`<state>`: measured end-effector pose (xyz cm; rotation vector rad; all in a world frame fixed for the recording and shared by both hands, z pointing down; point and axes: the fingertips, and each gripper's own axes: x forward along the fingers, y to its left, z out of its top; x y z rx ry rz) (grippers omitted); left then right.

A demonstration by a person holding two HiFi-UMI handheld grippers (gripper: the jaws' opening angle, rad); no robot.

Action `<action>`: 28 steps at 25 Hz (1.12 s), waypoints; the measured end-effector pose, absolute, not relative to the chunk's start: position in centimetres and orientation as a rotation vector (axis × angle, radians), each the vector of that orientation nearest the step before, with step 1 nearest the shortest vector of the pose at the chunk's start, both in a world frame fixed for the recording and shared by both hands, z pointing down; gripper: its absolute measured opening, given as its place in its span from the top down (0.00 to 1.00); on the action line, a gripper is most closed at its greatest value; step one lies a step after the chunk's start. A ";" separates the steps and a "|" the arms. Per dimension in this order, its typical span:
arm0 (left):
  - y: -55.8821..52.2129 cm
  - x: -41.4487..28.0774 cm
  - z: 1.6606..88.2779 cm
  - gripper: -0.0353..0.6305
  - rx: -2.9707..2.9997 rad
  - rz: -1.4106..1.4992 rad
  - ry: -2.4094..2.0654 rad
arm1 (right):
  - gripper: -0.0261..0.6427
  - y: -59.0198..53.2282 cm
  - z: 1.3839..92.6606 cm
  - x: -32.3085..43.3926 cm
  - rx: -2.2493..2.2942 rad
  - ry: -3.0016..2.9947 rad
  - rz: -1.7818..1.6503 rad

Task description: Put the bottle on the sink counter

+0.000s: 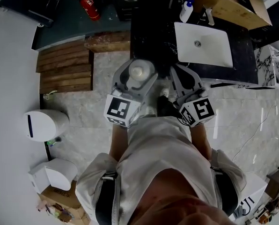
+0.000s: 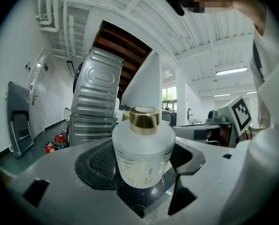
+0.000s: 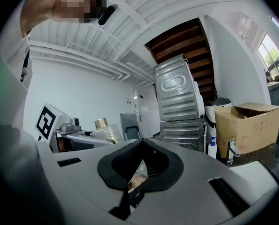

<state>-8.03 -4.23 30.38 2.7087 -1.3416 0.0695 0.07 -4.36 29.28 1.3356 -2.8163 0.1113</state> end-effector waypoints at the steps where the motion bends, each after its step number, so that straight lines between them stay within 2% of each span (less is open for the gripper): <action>1: -4.6 -8.0 30.5 0.46 2.706 0.072 -1.345 | 0.97 -4.8 29.3 0.2 1.334 -2.817 0.114; 28: -17.9 -6.0 33.2 0.46 2.564 0.175 -1.516 | 0.97 -18.8 31.2 2.3 1.156 -2.889 0.198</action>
